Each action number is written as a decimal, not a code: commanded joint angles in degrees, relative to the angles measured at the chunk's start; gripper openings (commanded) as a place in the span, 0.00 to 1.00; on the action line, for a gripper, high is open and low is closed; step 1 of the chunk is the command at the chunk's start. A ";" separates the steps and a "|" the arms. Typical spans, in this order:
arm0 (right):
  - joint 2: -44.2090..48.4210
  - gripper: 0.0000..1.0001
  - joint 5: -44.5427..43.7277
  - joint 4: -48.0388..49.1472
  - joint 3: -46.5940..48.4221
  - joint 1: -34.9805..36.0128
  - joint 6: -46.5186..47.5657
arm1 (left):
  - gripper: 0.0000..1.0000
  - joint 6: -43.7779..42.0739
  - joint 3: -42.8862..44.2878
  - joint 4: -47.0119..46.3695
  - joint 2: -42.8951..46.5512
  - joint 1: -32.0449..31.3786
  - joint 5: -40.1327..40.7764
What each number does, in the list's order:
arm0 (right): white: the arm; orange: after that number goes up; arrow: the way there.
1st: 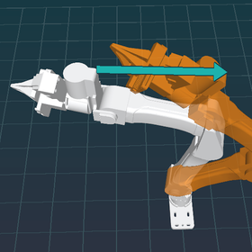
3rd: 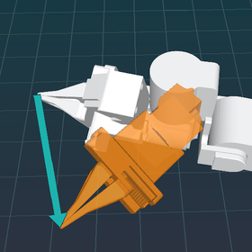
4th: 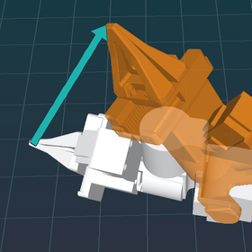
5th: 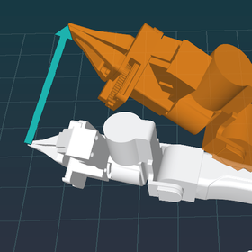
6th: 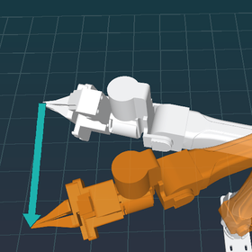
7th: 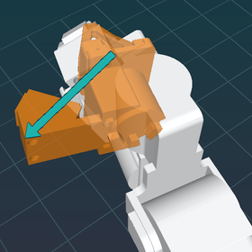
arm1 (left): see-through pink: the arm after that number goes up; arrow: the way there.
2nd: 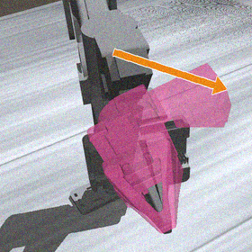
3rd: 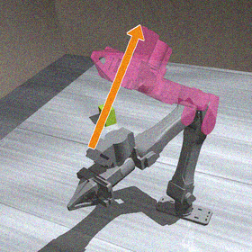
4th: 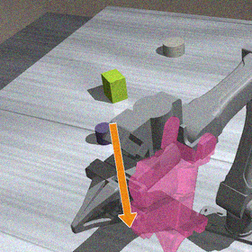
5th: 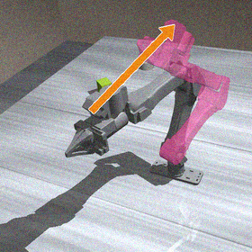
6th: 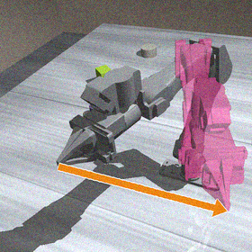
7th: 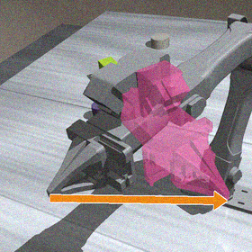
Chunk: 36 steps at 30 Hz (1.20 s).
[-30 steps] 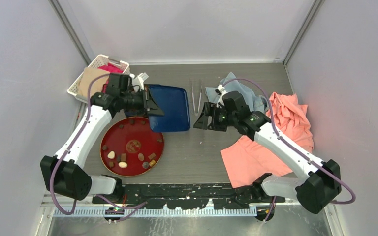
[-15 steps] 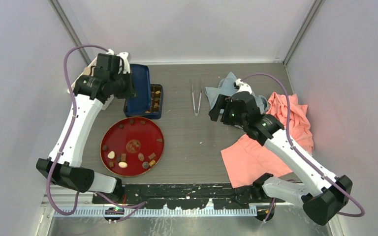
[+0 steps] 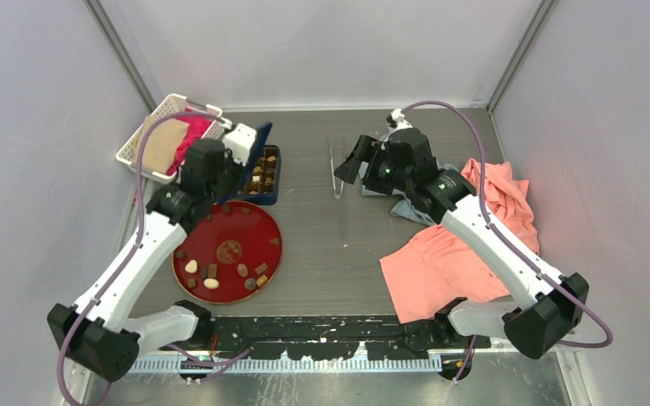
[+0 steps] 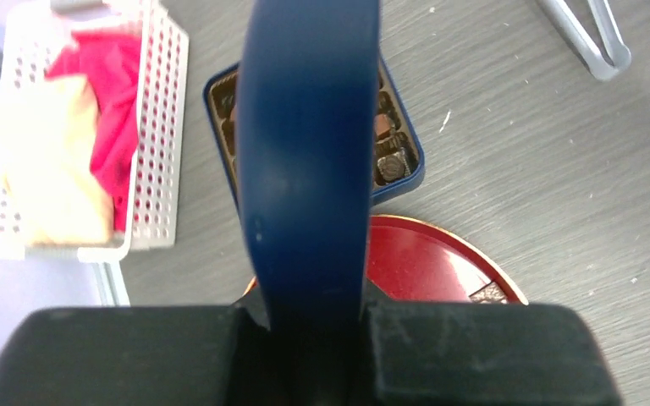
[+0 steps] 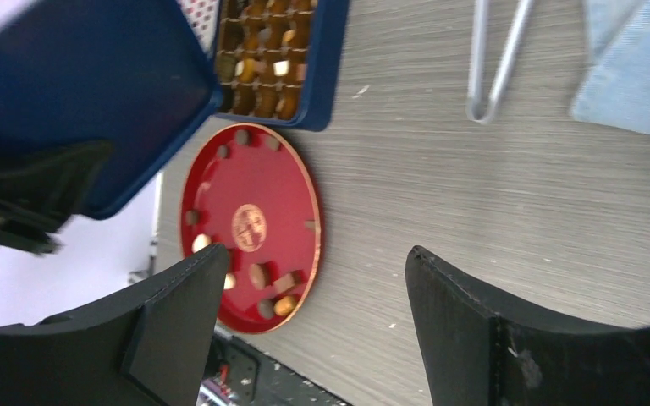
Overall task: Pack the chocolate
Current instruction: Pick up the box lid from the center of the board.
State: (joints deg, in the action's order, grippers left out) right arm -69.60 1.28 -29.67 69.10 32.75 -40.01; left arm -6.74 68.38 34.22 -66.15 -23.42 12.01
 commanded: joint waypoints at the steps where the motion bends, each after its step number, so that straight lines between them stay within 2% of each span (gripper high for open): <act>1: -1.79 0.83 11.00 1.92 6.15 -0.75 -4.94 | 0.00 -16.12 -8.79 -20.66 7.32 -3.23 -4.64; 6: -0.57 0.84 16.42 4.62 7.30 -1.71 -9.41 | 0.00 -23.66 -14.96 -22.14 11.07 -4.22 -6.56; 12: -1.94 0.94 22.09 11.67 8.24 -1.86 -17.24 | 0.00 -27.82 -18.37 -21.98 13.96 -4.65 -10.22; 16: -7.10 0.95 26.12 18.99 9.32 -1.98 -28.19 | 0.00 -28.93 -20.42 -26.37 16.14 -5.48 -9.15; 20: -14.95 0.95 29.53 21.88 13.43 -2.15 -37.56 | 0.00 -32.02 -22.69 -30.31 17.34 -6.92 -8.57; 22: -17.85 0.94 30.97 24.76 14.22 -1.85 -40.89 | 0.00 -33.40 -23.17 -31.26 17.46 -7.36 -8.63; 24: -20.11 0.95 31.11 23.59 15.72 -1.69 -42.06 | 0.00 -34.54 -23.33 -31.61 17.37 -7.66 -8.64; 32: -25.54 0.92 30.77 16.56 19.72 -0.10 -43.33 | 0.00 -38.44 -25.42 -35.37 16.82 -8.29 -9.92; 36: -27.21 0.81 32.11 24.19 16.86 0.18 -49.80 | 0.00 -40.76 -25.90 -35.87 15.71 -8.54 -10.80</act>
State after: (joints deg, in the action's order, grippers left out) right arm -96.03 30.61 -12.62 85.41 32.32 -83.11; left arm -44.07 42.28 5.67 -50.13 -31.46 2.94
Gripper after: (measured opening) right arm 0.858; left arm 0.090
